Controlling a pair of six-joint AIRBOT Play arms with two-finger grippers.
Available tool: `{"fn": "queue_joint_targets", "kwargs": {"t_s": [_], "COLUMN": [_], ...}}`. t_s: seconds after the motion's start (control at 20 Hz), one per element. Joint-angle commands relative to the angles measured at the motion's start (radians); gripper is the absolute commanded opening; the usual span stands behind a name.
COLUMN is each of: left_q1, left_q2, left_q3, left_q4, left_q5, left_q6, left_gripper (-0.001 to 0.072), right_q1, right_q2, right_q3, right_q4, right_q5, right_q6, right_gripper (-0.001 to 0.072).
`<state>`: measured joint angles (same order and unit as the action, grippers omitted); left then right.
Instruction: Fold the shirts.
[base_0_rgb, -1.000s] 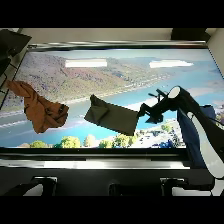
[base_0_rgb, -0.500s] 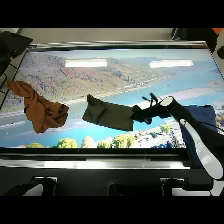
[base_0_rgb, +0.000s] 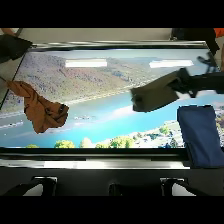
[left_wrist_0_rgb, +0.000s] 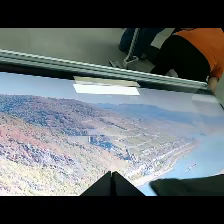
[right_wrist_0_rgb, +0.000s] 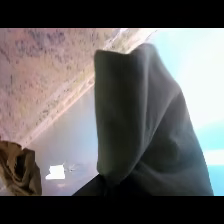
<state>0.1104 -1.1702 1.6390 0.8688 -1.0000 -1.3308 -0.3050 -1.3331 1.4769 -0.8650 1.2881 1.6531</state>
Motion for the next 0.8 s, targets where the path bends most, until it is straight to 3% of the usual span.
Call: {"fn": "queue_joint_targets", "kwargs": {"t_s": [0.0, 0.35, 0.5, 0.75], "left_q1": [0.0, 0.0, 0.0, 0.0], "left_q2": [-0.007, -0.014, -0.014, -0.014], "left_q3": [0.0, 0.0, 0.0, 0.0], "left_q4": [0.034, 0.078, 0.078, 0.078], "left_q5": [-0.054, -0.104, -0.11, -0.111], "left_q6": [0.0, 0.0, 0.0, 0.007], "left_gripper": [0.0029, 0.0029, 0.0029, 0.0029], "right_q1": [-0.209, -0.473, -0.56, -0.689], "right_q2": [0.072, 0.146, 0.188, 0.231], "right_q3": [0.069, 0.138, 0.15, 0.147], "right_q4": [-0.048, -0.048, -0.06, -0.318], "right_q5": [0.094, 0.161, 0.214, 0.348], "right_q6": [0.08, 0.147, 0.225, 0.278], "right_gripper": [0.0039, 0.004, 0.004, 0.004]}}
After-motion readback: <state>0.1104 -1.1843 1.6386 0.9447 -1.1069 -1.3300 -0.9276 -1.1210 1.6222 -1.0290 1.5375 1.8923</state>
